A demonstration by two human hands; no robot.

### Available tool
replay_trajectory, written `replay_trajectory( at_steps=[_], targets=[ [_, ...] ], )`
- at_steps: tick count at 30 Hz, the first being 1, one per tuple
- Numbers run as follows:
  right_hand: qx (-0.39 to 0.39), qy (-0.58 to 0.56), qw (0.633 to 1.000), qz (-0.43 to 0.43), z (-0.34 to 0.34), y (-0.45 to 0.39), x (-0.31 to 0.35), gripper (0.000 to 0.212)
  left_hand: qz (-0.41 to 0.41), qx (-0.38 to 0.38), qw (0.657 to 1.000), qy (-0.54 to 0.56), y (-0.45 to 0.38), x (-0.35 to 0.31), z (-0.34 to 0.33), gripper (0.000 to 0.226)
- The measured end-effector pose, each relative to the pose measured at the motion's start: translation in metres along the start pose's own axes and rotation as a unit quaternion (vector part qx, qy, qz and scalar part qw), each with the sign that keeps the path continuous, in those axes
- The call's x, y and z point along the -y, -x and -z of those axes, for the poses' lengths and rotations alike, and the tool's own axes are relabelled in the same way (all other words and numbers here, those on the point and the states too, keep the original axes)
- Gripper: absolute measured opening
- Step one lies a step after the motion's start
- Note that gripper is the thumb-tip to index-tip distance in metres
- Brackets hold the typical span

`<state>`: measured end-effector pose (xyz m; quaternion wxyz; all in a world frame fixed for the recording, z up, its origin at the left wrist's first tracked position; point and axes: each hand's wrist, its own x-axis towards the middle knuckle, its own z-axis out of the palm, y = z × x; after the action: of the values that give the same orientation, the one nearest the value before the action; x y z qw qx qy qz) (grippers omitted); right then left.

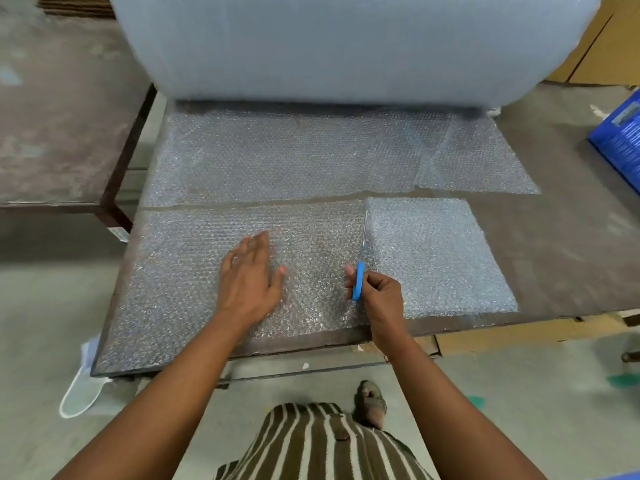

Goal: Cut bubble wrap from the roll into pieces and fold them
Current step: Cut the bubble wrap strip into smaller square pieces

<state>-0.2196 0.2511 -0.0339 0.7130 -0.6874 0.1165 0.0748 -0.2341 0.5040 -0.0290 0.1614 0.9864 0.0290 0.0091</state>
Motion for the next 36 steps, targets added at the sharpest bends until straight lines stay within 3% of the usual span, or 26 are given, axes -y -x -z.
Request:
replay_trajectory(
  at_steps=[6, 16, 29, 33, 36],
  targets=[
    [0.028, 0.043, 0.998, 0.037, -0.003, 0.007, -0.004, 0.044, 0.099, 0.054, 0.991, -0.075, 0.044, 0.069, -0.007, 0.102],
    [0.038, 0.078, 0.994, 0.065, 0.008, 0.001, -0.007, 0.067, 0.086, 0.031, 0.992, -0.087, 0.041, 0.064, -0.008, 0.100],
    [0.072, 0.077, 0.993, 0.060, 0.015, 0.001, 0.001, 0.064, 0.054, 0.036, 0.995, -0.074, 0.045, 0.063, -0.011, 0.100],
    [0.095, 0.083, 0.990, 0.063, -0.004, 0.035, 0.017, 0.054, 0.014, -0.080, 0.995, -0.061, 0.055, 0.062, -0.004, 0.078],
    [0.124, 0.043, 0.991, -0.024, -0.024, 0.079, 0.014, 0.051, -0.040, -0.156, 0.986, -0.033, 0.074, 0.055, -0.003, 0.056]
  ],
)
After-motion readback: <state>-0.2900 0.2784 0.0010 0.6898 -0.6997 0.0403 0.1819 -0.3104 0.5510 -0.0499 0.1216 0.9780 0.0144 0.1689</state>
